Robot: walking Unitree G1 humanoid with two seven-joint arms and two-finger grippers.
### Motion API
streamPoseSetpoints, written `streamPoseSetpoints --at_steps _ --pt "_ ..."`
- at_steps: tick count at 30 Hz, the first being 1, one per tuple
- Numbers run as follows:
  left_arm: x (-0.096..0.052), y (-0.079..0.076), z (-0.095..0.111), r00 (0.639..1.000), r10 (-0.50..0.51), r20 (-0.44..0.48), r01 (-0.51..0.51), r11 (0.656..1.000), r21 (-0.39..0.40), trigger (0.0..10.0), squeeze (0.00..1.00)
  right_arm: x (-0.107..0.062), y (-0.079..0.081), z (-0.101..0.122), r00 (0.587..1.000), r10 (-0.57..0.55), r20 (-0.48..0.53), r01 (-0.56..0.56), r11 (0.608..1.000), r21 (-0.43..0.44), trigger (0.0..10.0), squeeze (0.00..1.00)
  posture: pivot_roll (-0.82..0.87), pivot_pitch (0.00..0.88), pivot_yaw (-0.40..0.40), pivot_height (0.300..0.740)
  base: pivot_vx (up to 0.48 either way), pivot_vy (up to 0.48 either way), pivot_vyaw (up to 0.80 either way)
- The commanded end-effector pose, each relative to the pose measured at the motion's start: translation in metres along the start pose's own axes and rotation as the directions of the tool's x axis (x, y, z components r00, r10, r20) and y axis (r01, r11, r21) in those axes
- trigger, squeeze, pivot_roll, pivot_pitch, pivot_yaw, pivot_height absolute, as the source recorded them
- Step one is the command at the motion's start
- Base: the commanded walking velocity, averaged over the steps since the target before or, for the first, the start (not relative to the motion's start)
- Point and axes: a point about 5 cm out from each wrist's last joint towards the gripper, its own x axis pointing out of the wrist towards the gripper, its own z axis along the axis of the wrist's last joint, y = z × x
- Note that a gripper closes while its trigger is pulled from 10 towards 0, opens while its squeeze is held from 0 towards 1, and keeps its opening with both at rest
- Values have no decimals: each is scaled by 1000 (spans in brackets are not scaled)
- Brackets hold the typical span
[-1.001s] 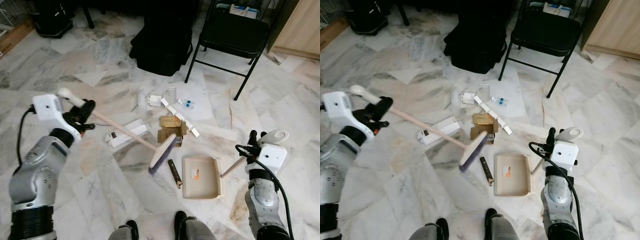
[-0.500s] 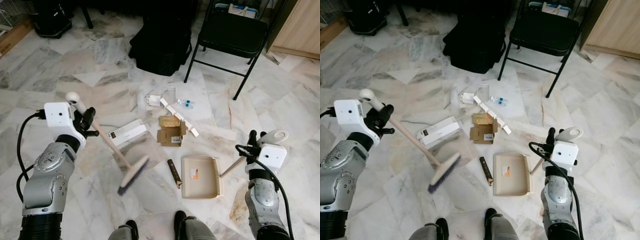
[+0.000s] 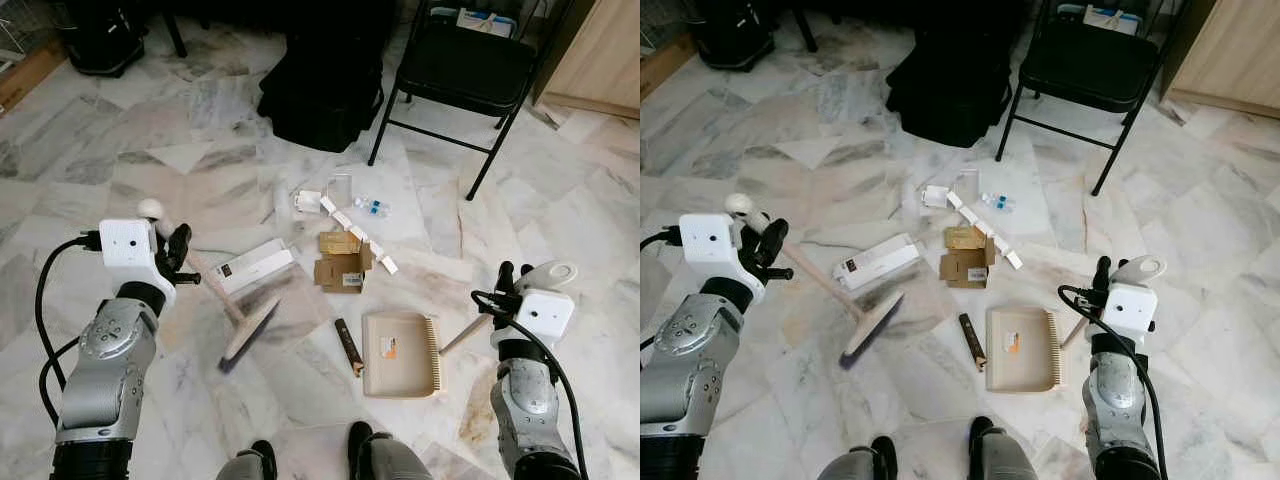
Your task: Sweep floor
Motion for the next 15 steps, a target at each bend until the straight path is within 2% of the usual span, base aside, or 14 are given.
streamPoseSetpoints --at_steps 1,4,8,11,15 --pt "-3 1 -4 1000 11 6 -11 1000 14 10000 0 -13 1 -15 997 20 -75 -21 1000 -12 10000 0 33 292 32 740 0 0 0" --pt "-6 -3 -10 1000 1 -18 0 1000 5 10000 0 -13 0 -15 997 20 -74 -21 1000 -13 10000 0 32 294 31 740 0 0 0" --pt "-10 -15 -23 995 -54 -84 49 997 -59 10000 0 -14 -1 -15 997 20 -77 -21 1000 -16 10000 0 32 296 31 740 0 0 0" --pt "-12 -23 -28 989 -85 -120 68 987 -142 10000 0 -14 -1 -15 997 20 -76 -22 1000 -17 10000 0 28 304 27 740 0 0 0" --pt "-13 -29 -28 983 -125 -136 102 981 -166 10000 0 -14 -2 -15 997 20 -77 -22 1000 -19 10000 0 26 310 25 740 0 0 0"
